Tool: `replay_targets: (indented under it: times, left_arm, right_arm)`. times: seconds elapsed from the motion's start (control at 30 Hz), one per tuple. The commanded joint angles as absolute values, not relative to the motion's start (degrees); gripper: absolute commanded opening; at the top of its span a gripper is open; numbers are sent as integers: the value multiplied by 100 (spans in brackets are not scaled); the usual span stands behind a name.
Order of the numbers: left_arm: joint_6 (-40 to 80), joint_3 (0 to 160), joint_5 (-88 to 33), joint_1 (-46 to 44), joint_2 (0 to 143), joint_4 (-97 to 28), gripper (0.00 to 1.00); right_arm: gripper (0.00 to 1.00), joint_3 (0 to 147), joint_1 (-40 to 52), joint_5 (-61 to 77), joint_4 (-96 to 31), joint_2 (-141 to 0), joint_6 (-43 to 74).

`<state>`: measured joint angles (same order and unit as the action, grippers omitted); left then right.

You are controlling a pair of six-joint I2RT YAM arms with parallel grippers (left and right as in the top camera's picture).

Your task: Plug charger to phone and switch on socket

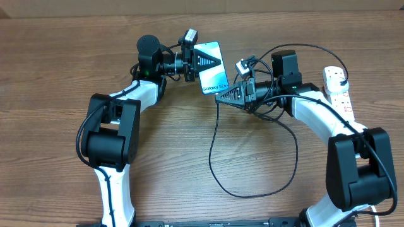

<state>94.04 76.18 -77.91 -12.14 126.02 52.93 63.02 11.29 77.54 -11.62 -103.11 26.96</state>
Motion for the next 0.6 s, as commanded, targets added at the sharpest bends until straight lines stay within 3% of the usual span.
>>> replay_targets:
  times: [0.0,0.57]
  left_arm:
    - [9570,7677,-7754,-1256,12536,5343,4]
    - [9360,7677,-7778,-1358,12536,5341,5]
  right_arm:
    - [4,6410,1125,7765,-1149,-10202,2674]
    - [4,6410,1122,7749,-1140,-10202,2681]
